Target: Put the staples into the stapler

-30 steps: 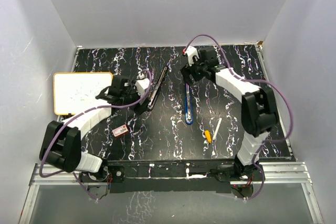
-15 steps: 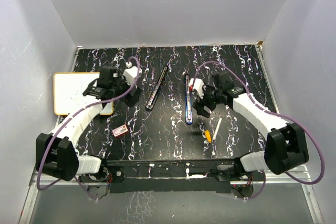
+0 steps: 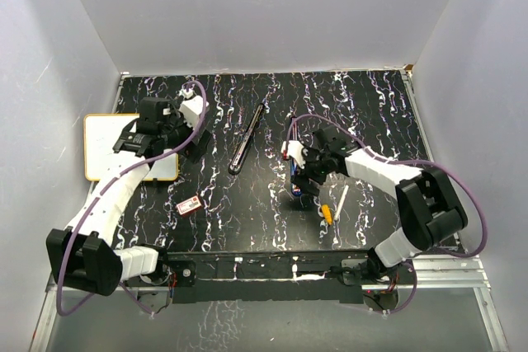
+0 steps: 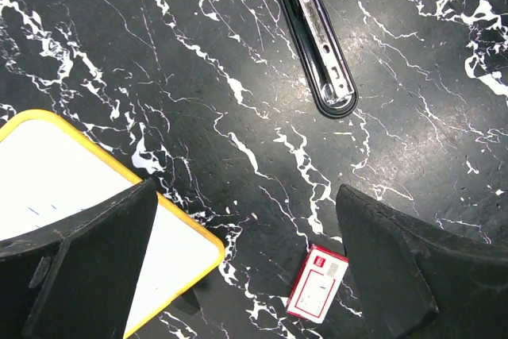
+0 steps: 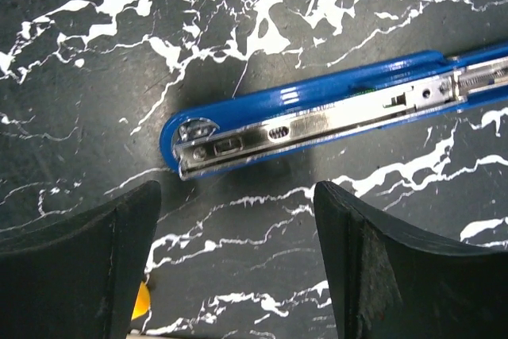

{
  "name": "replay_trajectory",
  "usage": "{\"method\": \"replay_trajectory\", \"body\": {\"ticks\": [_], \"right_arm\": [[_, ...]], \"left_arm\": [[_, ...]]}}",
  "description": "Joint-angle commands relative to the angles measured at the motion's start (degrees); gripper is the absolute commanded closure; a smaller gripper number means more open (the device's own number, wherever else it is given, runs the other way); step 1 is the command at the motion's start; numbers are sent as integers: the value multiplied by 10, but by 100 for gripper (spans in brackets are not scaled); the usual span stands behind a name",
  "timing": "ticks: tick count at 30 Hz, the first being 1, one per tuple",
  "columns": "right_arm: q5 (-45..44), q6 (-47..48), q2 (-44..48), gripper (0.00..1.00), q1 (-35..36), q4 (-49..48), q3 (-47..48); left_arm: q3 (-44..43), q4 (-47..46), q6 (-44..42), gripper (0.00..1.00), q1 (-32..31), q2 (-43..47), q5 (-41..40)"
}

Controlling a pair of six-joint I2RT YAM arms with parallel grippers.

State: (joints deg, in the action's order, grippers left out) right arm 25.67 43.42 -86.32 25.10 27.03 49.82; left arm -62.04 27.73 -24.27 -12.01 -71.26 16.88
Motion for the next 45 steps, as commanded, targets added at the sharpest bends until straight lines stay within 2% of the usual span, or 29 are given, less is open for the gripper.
{"method": "replay_trajectory", "body": {"ticks": [1,13,22,30,36,45], "right_arm": [[-22,-8,-26,20,13,-81,6],[-17,-3,-123,22,32,-105,55],[-3,4,-208,24,51,-93,136],[4,-69,-262,25,74,-112,207],[17,-122,-234,23,75,-129,210],[13,-123,-110,21,71,-112,150]], "left_arm": [[4,14,-3,7,0,40,-7],[14,5,-7,6,0,49,-11],[29,-4,-15,5,0,56,-24],[34,4,-18,3,0,56,-43],[40,28,-31,3,0,55,-69],[51,30,-45,3,0,49,-72]]}}
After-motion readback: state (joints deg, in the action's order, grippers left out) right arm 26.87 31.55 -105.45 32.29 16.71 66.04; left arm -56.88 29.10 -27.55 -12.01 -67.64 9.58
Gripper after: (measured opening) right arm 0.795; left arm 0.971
